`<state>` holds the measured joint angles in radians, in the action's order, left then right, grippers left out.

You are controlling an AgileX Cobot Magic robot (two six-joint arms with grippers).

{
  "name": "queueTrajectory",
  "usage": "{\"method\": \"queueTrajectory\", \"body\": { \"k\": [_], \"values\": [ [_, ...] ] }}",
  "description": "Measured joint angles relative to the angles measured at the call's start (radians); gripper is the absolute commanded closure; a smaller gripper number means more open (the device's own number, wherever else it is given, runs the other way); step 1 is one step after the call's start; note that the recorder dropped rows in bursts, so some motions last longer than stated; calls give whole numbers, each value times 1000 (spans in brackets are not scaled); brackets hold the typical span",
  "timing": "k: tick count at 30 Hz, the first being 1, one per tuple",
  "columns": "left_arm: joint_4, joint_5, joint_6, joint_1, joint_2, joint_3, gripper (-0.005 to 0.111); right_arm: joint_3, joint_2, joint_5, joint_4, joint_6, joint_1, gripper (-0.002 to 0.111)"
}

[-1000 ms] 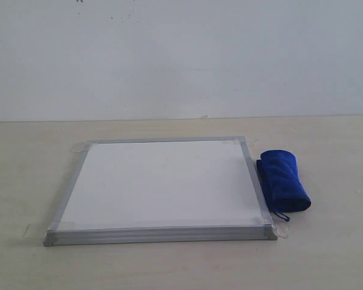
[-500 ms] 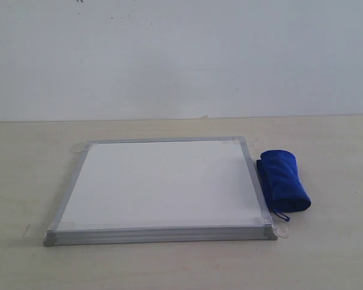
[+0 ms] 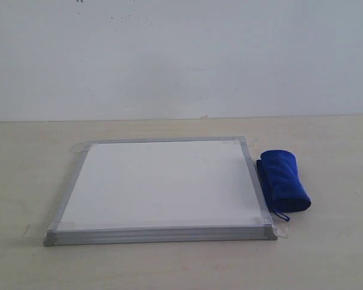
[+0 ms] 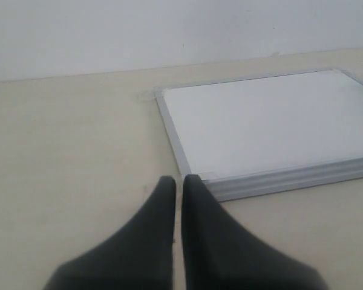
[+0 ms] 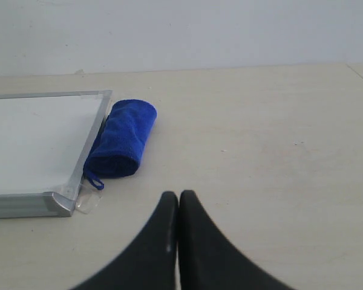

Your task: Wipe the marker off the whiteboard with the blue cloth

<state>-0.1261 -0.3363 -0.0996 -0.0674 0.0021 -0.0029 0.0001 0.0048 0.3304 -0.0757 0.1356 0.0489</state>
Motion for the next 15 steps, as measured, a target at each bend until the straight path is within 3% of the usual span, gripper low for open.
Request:
{"method": "queueTrajectory", "body": {
  "k": [9, 15],
  "values": [
    [0, 0, 0, 187, 0, 0, 103, 0, 0, 0, 0, 0, 0, 108],
    [0, 0, 0, 205, 0, 0, 103, 0, 0, 0, 0, 0, 0, 108]
  ]
}}
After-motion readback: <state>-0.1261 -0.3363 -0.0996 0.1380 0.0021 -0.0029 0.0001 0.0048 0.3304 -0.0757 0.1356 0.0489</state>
